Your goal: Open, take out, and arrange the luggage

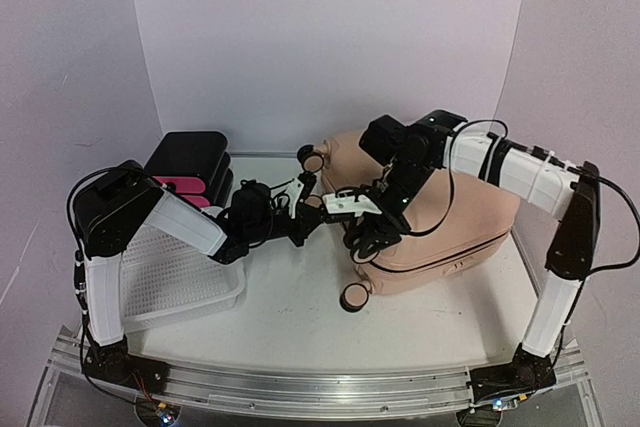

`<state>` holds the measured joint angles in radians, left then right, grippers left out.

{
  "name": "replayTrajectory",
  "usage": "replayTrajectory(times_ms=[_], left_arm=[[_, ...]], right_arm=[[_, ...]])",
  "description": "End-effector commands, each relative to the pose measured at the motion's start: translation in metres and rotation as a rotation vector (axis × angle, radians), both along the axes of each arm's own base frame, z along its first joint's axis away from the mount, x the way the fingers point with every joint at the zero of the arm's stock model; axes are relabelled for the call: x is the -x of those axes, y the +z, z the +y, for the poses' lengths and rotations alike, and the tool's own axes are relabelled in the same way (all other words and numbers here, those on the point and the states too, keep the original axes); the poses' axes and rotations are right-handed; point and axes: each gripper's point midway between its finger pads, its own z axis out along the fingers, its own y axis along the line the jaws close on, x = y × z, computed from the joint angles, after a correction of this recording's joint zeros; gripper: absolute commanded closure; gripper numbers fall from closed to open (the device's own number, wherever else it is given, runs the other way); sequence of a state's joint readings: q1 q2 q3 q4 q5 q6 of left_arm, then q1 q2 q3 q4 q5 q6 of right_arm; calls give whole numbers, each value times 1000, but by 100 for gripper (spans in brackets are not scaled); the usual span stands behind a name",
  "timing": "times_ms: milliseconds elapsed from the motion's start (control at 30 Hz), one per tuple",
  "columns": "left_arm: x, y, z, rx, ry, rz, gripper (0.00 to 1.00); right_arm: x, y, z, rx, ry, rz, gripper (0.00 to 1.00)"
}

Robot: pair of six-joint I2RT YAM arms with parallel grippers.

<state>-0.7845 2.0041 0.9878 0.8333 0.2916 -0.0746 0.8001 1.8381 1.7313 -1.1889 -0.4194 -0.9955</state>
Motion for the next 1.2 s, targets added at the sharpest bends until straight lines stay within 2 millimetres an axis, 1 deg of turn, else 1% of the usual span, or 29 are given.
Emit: replayTrajectory(times_ms=[0,33,167,300,367,433,500,533,600,700,733,767,833,900,1000,1033,1100,1167], left_arm=[[-68,40,31,34,225,-126,100],[-72,38,32,25,226,-129,100],[-80,34,35,-13,221,-151,100],[-87,33,40,-16,193,-152,100],[-88,32,36,-28,153,-158,100],[-86,30,28,-49,101,-178,100],[-85,28,23,-71,50,-207,100],[-85,26,23,-85,36,-226,100],[-91,27,32,-80,-1,-229,100],[-108,31,49,-38,-49,-183,100],[-113,33,50,-21,-75,-159,100],[-117,34,47,-6,-102,-143,100],[-118,35,35,28,-166,-120,100],[-117,39,18,87,-248,-62,100],[-113,35,-9,133,-341,-11,100],[-115,32,-21,142,-349,-6,100],[-122,29,-33,153,-337,16,100],[-129,28,-41,158,-295,21,100]], right_arm=[[83,21,-69,126,-157,350,100],[92,20,-75,126,-131,352,100],[109,18,-97,151,-156,348,100],[132,15,-121,182,-121,364,100],[140,16,-129,192,-121,380,100],[150,17,-138,209,-80,393,100],[157,14,-149,244,-74,393,100],[160,11,-154,256,-68,397,100],[168,8,-161,274,-68,419,100],[177,14,-164,250,-75,436,100],[180,15,-165,247,-71,437,100],[183,16,-168,247,-63,444,100],[188,15,-172,240,-44,442,100],[190,12,-174,240,-30,440,100],[188,15,-169,228,-25,452,100],[187,16,-167,223,-21,452,100],[184,18,-163,224,-21,457,100],[180,21,-160,217,-23,449,100]])
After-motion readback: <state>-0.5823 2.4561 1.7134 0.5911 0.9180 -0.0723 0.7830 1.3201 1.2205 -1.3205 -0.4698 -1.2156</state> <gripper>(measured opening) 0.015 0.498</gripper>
